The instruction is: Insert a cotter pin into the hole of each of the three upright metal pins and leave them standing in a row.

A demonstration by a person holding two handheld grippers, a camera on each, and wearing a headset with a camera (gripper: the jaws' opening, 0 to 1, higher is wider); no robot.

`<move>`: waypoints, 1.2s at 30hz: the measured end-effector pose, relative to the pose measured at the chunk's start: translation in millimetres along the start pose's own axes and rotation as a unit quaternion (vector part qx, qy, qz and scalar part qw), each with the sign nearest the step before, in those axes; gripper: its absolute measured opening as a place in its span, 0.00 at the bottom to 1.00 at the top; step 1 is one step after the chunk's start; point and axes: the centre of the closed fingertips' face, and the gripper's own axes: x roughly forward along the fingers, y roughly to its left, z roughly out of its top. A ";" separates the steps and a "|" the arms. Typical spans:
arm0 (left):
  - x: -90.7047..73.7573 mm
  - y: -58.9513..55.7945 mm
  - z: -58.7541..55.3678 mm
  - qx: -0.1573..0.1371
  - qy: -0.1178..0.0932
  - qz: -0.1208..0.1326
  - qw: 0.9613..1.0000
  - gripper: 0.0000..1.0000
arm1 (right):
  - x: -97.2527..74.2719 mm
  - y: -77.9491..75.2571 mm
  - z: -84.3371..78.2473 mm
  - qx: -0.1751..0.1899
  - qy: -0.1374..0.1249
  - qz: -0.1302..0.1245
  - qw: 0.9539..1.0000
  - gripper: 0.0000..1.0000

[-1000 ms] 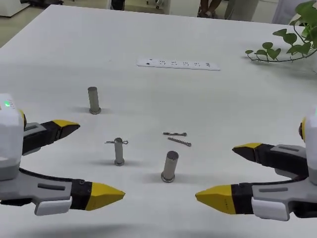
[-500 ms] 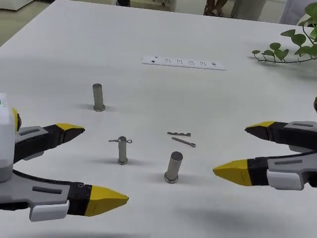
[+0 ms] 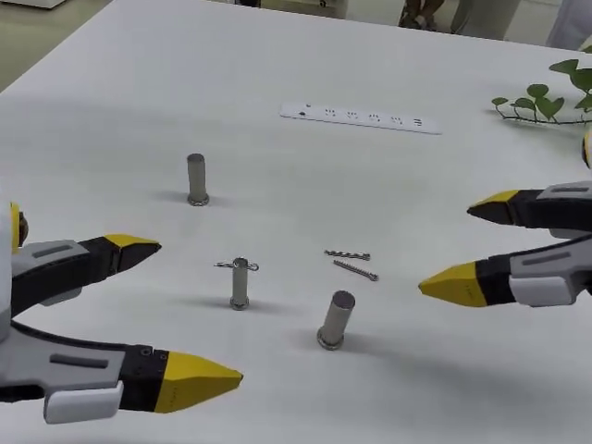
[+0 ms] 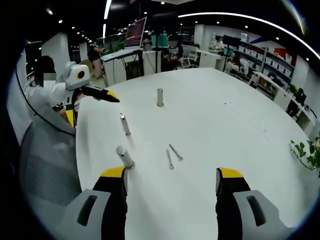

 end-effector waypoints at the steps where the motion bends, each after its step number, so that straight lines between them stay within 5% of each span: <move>1: 0.3 -1.4 0.4 0.000 0.000 -0.002 1.000 0.99 | 1.5 -1.6 0.4 -0.002 0.001 0.001 1.000 0.67; 19: -4.7 1.3 2.8 -0.009 0.000 0.007 1.000 0.99 | 37.6 -17.4 0.3 -0.083 0.063 0.039 0.994 0.50; 36: -7.8 1.5 -2.0 -0.015 0.007 0.014 1.000 0.99 | 71.9 -13.4 -4.7 -0.165 0.123 0.080 0.975 0.30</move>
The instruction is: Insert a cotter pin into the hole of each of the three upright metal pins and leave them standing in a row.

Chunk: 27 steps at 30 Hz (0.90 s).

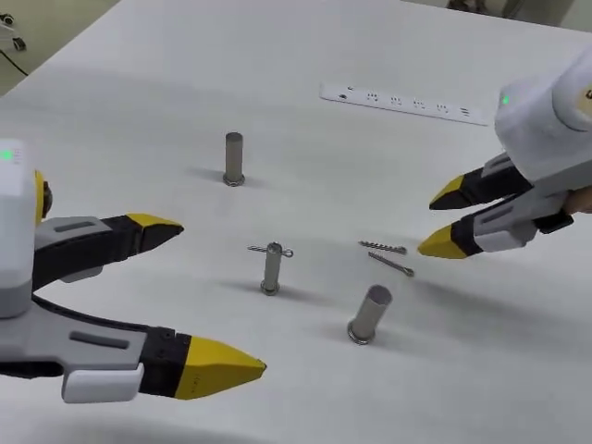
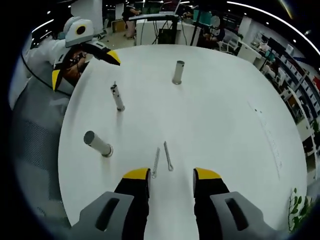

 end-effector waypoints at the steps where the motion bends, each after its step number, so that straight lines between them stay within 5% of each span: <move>1: 0.2 -0.1 0.0 0.000 0.000 0.000 1.000 0.99 | 1.6 -0.1 -0.6 -0.007 0.005 0.002 1.000 0.29; 27: 6.4 -22.5 -3.5 0.010 0.020 -0.029 0.999 0.99 | 41.2 1.4 -6.5 -0.058 0.058 0.036 0.996 0.07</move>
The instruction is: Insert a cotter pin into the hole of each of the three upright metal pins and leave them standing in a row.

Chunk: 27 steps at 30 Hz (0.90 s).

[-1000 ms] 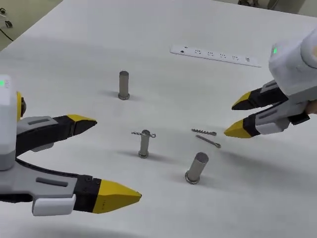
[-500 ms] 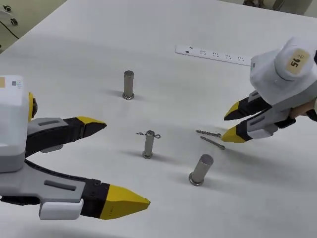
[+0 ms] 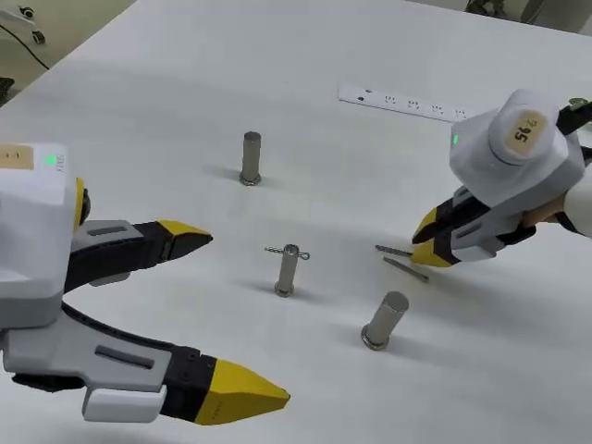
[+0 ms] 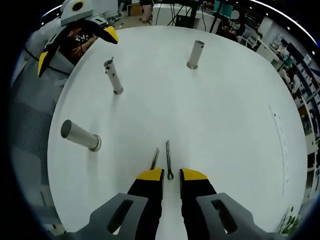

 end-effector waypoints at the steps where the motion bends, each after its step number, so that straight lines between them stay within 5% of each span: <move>1: 1.3 -3.2 0.3 0.003 0.002 -0.003 1.000 0.99 | 1.5 0.3 -1.0 -0.002 0.004 0.003 1.000 0.07; 18: 2.0 -1.6 -9.0 0.018 0.016 -0.005 1.000 0.98 | 3.0 2.7 -1.2 -0.007 0.013 0.028 1.000 0.00; 22: 3.8 0.1 -6.0 0.030 0.004 -0.001 1.000 0.97 | 3.3 2.0 -1.2 0.002 0.021 0.035 0.999 0.00; 27: 1.9 11.7 9.0 0.015 -0.048 0.016 0.999 0.91 | 3.4 2.2 -2.2 -0.005 0.031 0.046 0.998 0.00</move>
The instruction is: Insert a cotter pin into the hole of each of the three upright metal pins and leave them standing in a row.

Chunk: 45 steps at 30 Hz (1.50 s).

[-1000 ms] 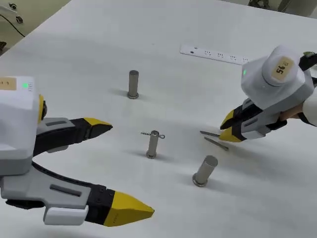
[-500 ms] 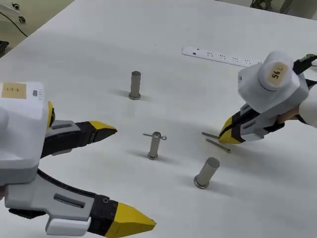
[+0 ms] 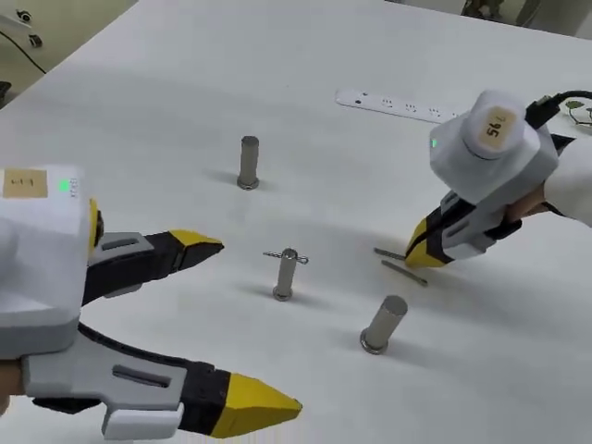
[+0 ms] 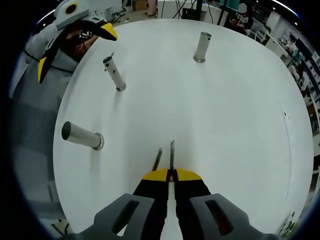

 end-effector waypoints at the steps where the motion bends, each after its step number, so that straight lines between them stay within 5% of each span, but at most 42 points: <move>1: -2.5 2.1 1.2 0.003 0.000 0.003 1.000 0.89 | 0.5 -0.6 0.3 0.000 0.001 0.002 1.000 0.00; 8: -4.2 7.7 9.1 -0.009 -0.019 0.015 1.000 0.87 | 1.3 1.3 1.3 -0.038 0.016 0.010 0.999 0.00; 12: -2.4 9.5 10.7 -0.008 -0.023 0.021 0.999 0.77 | 1.9 1.1 2.3 -0.049 0.026 0.013 0.998 0.00; 15: -2.1 11.6 11.8 -0.003 -0.024 0.027 0.999 0.81 | 1.8 0.1 2.4 -0.047 0.028 0.020 0.998 0.00; 37: -3.0 12.9 -5.6 -0.020 0.012 0.035 0.999 0.81 | 1.9 0.4 4.7 -0.032 -0.003 0.022 0.999 0.00; 45: -4.2 13.8 1.7 -0.010 0.003 0.040 0.999 0.81 | 0.8 5.7 0.5 -0.013 -0.019 0.026 0.999 0.00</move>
